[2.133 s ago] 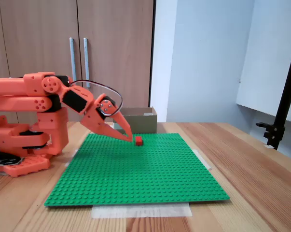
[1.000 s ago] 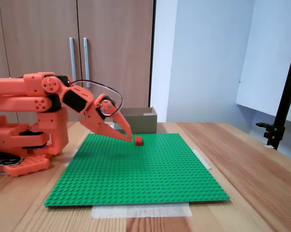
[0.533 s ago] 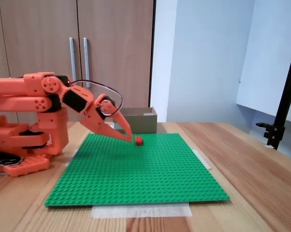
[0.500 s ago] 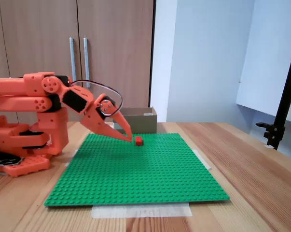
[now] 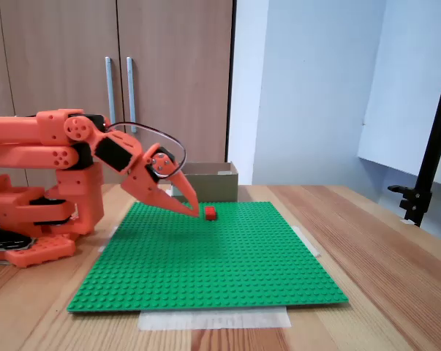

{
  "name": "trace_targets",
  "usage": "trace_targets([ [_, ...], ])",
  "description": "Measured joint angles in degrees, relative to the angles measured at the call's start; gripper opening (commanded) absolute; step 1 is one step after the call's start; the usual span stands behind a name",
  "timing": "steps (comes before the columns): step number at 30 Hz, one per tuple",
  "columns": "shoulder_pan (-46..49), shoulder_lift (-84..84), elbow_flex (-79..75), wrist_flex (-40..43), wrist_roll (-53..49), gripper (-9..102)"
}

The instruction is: Pick the red lego block and put it in the box.

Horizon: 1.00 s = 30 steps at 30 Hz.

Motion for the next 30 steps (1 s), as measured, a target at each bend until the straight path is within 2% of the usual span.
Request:
trace_targets([
  [8,-1.3,-12.7,-10.3,-0.5,-0.1,-1],
  [13,-1.5,-24.0,-21.4,3.1,2.5,-1],
  [23,-2.4,-44.1,-46.1,15.7,8.1,-1],
  [30,-4.0,-57.0,-64.0,27.5,10.8,-1],
])
